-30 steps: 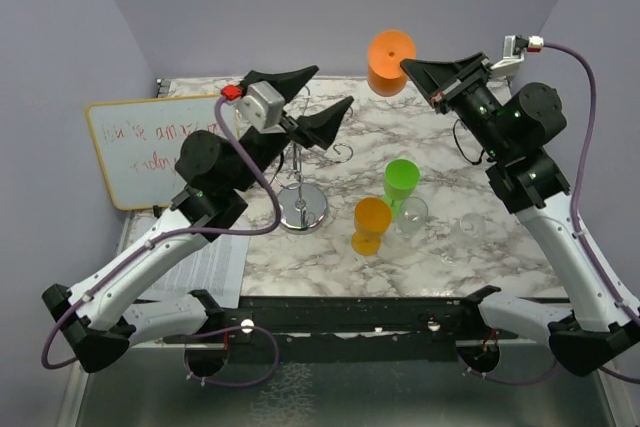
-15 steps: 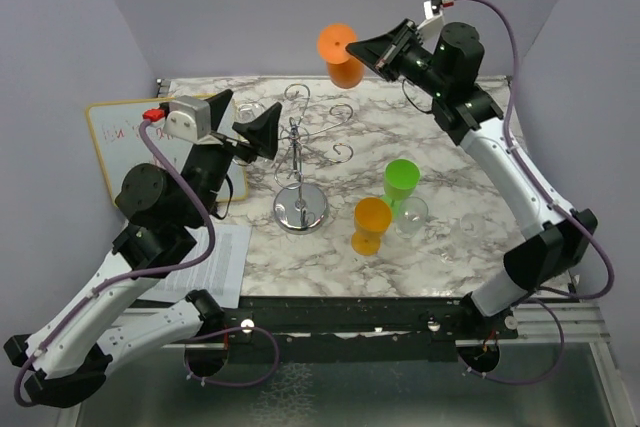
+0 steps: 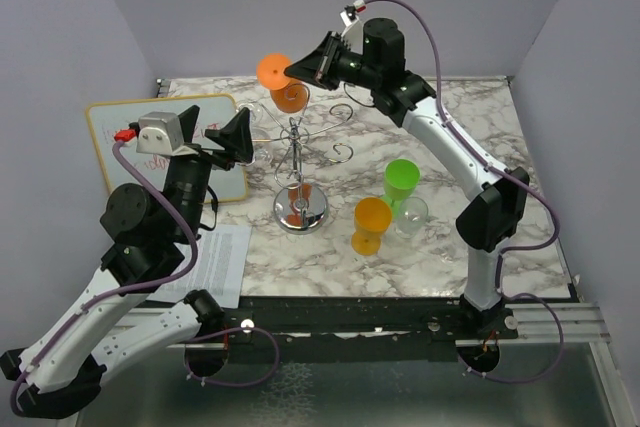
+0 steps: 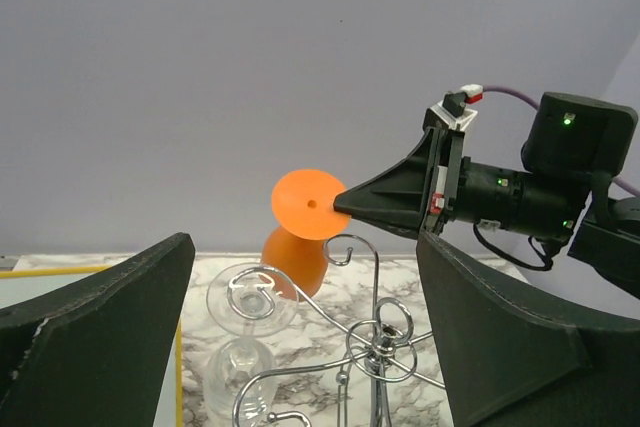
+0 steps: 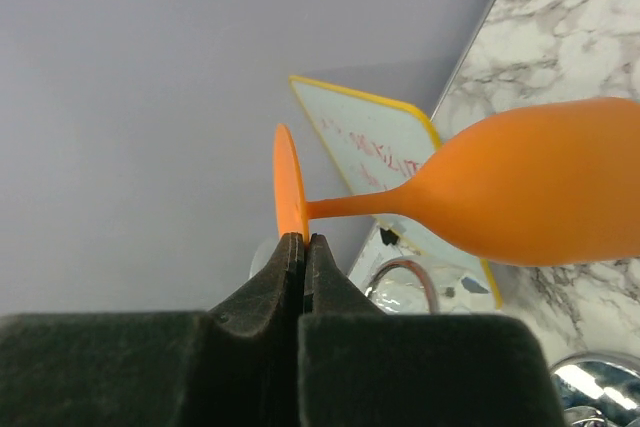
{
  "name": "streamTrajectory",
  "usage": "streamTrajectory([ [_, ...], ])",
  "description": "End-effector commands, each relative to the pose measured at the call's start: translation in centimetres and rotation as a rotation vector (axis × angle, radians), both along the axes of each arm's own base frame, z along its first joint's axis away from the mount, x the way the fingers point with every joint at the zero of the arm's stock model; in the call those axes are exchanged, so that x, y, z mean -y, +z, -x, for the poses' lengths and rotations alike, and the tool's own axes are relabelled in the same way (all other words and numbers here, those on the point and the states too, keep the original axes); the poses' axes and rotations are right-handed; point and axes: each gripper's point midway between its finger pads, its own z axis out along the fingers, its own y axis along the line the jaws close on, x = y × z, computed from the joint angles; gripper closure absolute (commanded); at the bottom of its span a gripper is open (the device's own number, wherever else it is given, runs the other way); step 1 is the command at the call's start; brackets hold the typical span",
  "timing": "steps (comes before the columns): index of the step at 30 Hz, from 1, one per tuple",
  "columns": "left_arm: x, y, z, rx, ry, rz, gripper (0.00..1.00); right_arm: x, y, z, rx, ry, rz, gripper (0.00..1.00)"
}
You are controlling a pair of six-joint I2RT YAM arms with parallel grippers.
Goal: Place the wine glass upside down on the wine glass rack
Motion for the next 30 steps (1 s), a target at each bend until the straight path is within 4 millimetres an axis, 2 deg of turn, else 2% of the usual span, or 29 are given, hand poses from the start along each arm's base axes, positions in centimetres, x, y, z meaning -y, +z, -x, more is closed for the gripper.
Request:
streamTrajectory([
  [1,-0.9,-0.8,-0.4,-0.017,0.061,-0.005,0.07,-1.1,0.9,1.8,0.013,0.072,0.016,0.99],
  [16,-1.0,-0.3,-0.4,-0.013,0.063,0.041,0.07,-1.5,-1.0,6.0,-0.058,0.152,0.023,0.99],
  [30,-0.3,-1.1,-1.0,-0.031,0.058,0.024,0.07,0.4,0.4,6.9,-0.036,0.083,0.043,0.99],
])
